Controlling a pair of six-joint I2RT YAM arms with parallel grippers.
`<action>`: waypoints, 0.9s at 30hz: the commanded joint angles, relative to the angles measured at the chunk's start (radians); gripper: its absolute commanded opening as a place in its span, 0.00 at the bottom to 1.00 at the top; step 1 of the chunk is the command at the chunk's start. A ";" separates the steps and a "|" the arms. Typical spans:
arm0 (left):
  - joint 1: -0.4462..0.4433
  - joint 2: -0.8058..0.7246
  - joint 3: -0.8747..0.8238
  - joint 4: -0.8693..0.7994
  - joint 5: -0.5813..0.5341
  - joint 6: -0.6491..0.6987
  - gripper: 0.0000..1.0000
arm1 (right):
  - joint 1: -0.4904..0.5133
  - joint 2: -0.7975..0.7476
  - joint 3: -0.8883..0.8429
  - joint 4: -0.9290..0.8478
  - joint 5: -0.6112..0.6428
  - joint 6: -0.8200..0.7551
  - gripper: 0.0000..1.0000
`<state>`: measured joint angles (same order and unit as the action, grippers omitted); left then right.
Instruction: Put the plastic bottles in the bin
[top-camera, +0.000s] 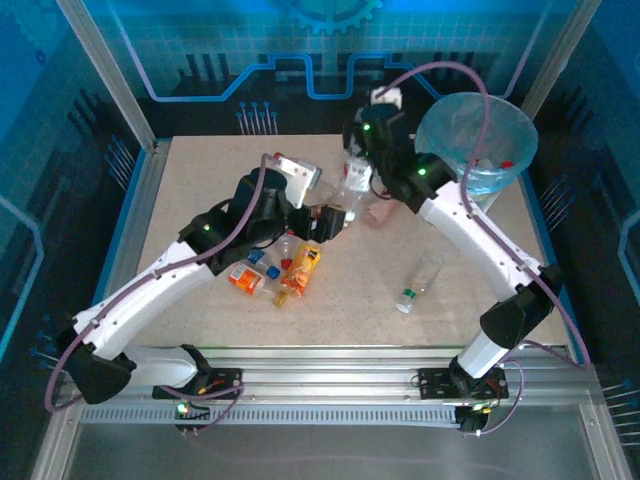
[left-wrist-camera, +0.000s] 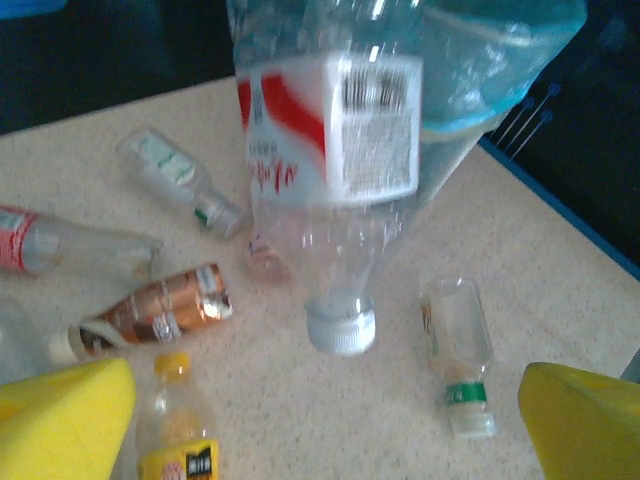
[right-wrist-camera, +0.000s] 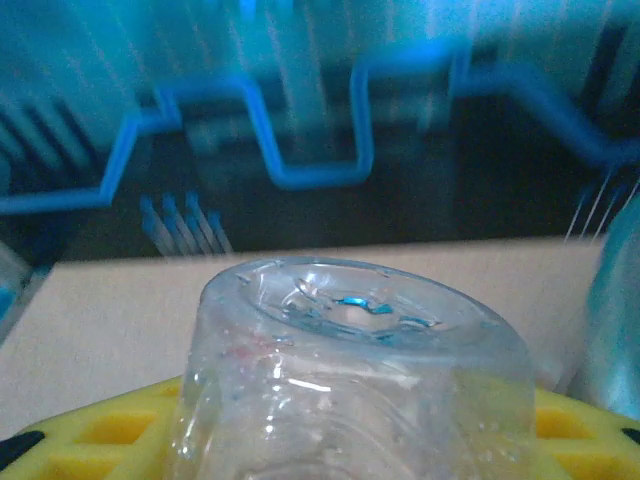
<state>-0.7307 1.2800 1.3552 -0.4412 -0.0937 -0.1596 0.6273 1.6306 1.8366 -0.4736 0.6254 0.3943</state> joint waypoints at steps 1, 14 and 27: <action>-0.009 0.035 0.080 0.076 -0.003 0.044 0.99 | -0.013 0.030 0.105 0.084 0.200 -0.277 0.57; -0.004 0.102 0.095 0.103 0.005 0.094 0.99 | -0.223 0.463 0.784 0.104 0.383 -0.472 0.54; 0.024 0.191 0.102 0.109 0.058 0.048 0.99 | -0.266 0.589 0.917 0.185 0.457 -0.610 0.55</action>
<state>-0.7158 1.4479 1.4502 -0.3573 -0.0662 -0.1005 0.3828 2.2330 2.7216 -0.3523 1.0435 -0.1825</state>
